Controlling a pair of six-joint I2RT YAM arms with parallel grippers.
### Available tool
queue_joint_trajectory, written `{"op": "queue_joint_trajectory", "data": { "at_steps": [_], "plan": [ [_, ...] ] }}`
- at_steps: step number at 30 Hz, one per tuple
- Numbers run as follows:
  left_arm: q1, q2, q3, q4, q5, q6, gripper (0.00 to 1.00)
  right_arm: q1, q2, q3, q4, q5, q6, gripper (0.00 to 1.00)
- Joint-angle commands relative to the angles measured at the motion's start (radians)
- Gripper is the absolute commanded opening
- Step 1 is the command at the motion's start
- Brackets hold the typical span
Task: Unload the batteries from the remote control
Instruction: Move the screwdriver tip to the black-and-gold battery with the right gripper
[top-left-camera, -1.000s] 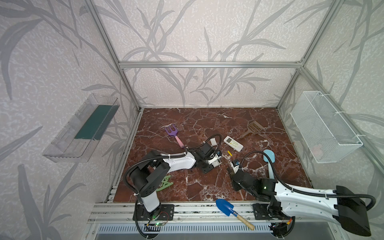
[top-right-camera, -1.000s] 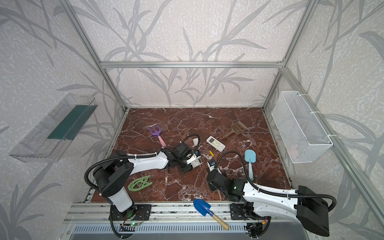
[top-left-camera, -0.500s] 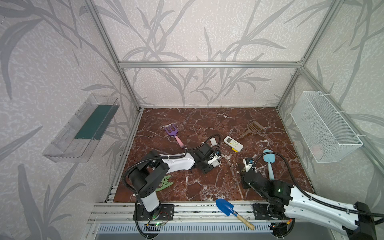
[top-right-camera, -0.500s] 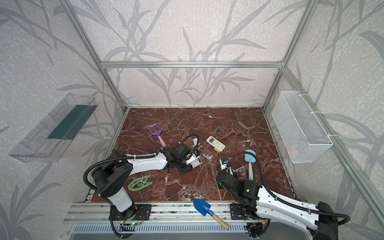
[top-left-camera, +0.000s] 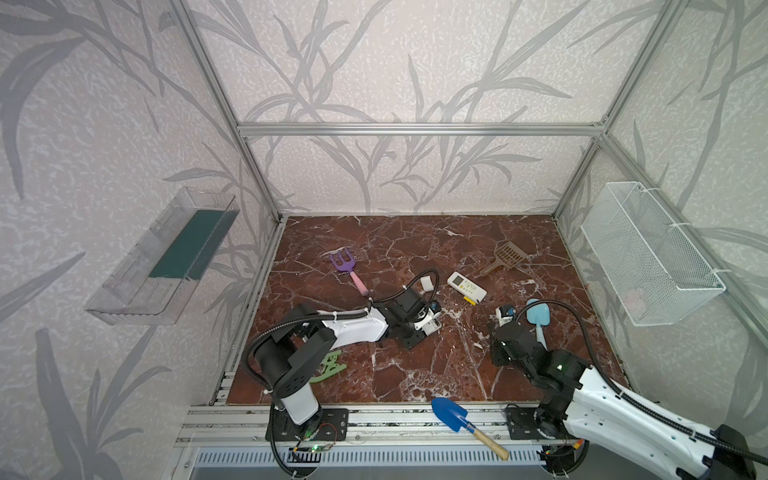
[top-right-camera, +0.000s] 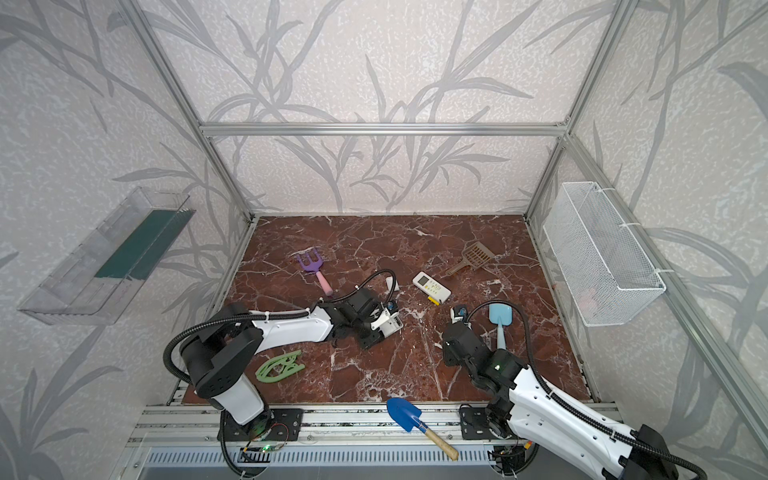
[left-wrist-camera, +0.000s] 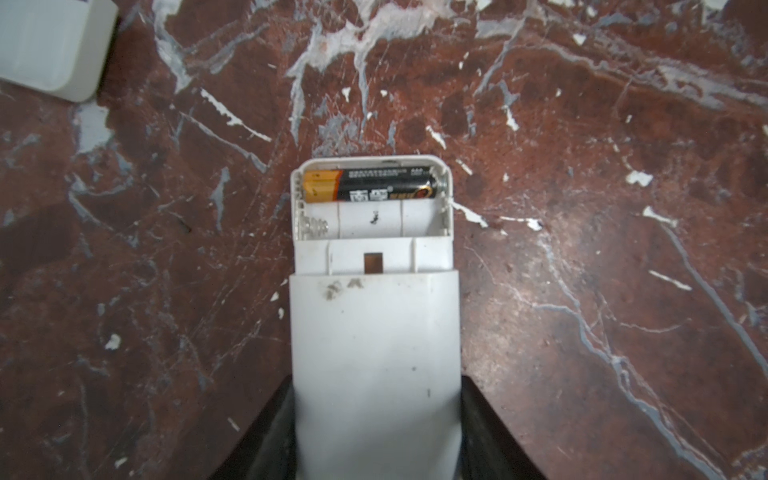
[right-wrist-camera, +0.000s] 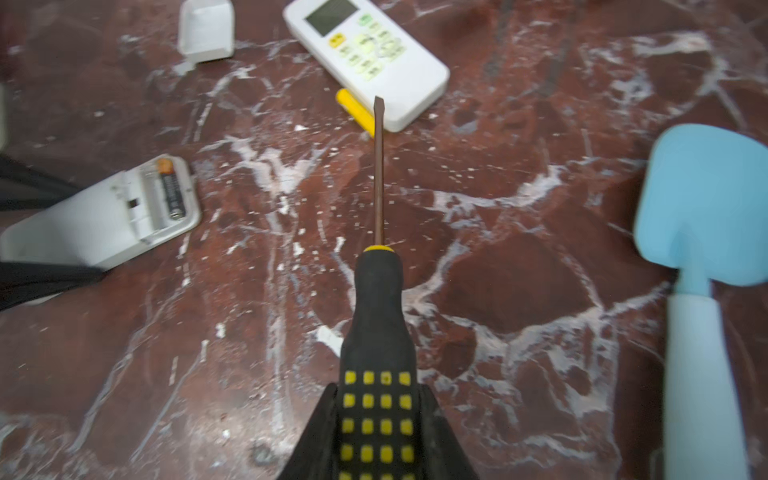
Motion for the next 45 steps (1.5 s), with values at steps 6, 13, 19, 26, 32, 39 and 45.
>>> {"op": "queue_joint_trajectory", "data": {
  "at_steps": [6,13,19,26,32,39,45],
  "plan": [
    [-0.005,-0.017,-0.010,0.037,0.005,-0.091,0.27,0.020,0.005,0.053,0.036,-0.309,-0.074,0.00],
    [-0.010,0.000,-0.004,0.047,-0.007,-0.126,0.27,0.099,0.087,0.106,0.078,-0.336,-0.027,0.00],
    [-0.014,-0.003,-0.005,0.041,-0.046,-0.151,0.27,0.129,0.204,0.149,0.065,-0.295,0.046,0.00],
    [-0.024,0.000,-0.005,0.046,-0.083,-0.187,0.27,0.153,0.241,0.160,0.022,-0.209,0.131,0.00],
    [-0.037,0.021,0.026,0.006,-0.129,-0.223,0.27,0.191,0.278,0.203,-0.026,-0.128,0.147,0.00],
    [-0.054,0.046,0.054,-0.034,-0.161,-0.261,0.27,0.275,0.377,0.269,-0.088,-0.027,0.155,0.00],
    [-0.064,0.040,0.050,-0.011,-0.132,-0.270,0.27,0.324,0.471,0.294,-0.084,0.019,0.169,0.00]
  ]
}}
